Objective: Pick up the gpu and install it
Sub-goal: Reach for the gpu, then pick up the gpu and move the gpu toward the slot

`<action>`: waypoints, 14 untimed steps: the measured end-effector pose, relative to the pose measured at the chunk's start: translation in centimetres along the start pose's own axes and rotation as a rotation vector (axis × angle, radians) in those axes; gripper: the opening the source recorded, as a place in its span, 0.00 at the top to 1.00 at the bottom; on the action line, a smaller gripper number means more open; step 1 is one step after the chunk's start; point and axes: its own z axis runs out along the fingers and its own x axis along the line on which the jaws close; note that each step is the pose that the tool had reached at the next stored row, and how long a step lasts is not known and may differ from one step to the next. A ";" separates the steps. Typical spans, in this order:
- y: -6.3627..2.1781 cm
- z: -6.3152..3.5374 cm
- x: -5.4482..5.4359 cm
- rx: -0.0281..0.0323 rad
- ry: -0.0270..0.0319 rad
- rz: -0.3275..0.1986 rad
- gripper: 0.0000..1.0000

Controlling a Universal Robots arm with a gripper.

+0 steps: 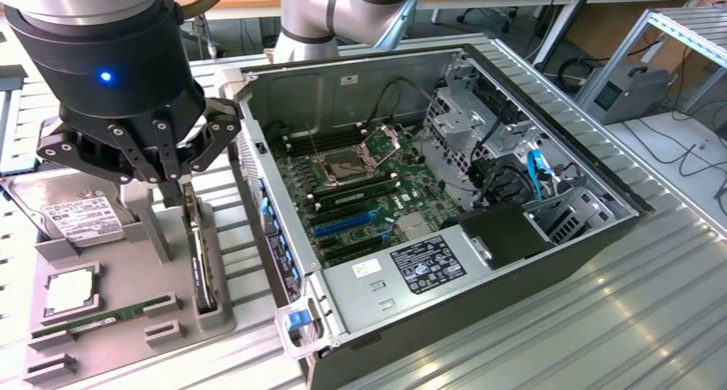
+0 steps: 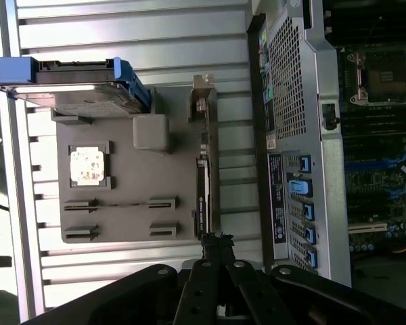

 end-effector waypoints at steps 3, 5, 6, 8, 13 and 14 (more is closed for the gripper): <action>-0.01 0.00 0.0 0.0000 0.0000 0.000 0.89; -0.01 0.00 0.0 0.0000 0.0000 0.000 0.89; -0.01 0.00 0.0 0.0000 0.0000 0.000 0.89; -0.01 0.00 0.0 0.0000 0.0000 0.000 0.89; -0.01 0.00 0.0 0.0000 0.0001 0.000 0.89; -0.01 0.00 0.0 0.0000 0.0000 0.000 0.83</action>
